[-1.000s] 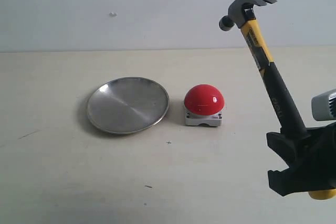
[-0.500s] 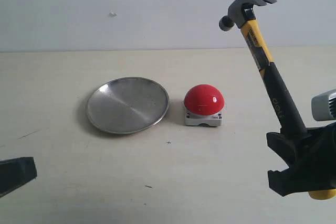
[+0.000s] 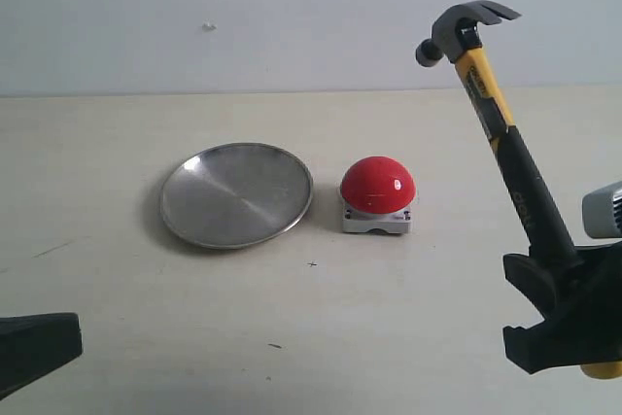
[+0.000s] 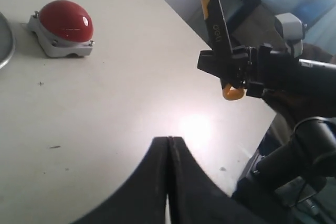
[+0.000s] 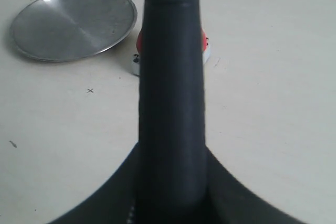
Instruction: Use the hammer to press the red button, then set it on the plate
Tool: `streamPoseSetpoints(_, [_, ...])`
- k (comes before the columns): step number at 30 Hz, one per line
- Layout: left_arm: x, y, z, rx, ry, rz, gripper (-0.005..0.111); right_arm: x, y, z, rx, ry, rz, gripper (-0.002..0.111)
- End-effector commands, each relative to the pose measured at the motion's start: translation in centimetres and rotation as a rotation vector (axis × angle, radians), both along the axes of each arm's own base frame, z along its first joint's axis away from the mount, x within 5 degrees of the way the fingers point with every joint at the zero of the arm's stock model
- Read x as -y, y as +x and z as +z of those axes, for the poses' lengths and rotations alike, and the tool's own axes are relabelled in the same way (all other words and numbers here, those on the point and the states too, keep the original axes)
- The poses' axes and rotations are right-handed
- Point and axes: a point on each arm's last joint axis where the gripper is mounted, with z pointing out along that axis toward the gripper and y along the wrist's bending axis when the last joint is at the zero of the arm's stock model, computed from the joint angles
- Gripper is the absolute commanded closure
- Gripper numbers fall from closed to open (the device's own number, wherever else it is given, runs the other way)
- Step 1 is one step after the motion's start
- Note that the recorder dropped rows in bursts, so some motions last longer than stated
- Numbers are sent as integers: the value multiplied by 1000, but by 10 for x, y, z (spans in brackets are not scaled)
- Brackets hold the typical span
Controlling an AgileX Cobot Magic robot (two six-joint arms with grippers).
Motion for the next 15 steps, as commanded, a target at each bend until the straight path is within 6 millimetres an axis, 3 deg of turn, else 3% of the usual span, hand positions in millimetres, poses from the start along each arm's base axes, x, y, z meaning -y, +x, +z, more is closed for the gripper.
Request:
streamPoseSetpoints(1, [1, -1, 0, 177, 81, -49, 107, 5, 4, 9, 85, -8, -47, 108])
streamPoseSetpoints(7, [1, -1, 0, 424, 206, -108, 107, 9, -2, 17, 142, 21, -55, 108])
streamPoseSetpoints(15, [0, 2, 6, 565, 213, -77, 107, 14, -25, 34, 232, 143, -6, 108])
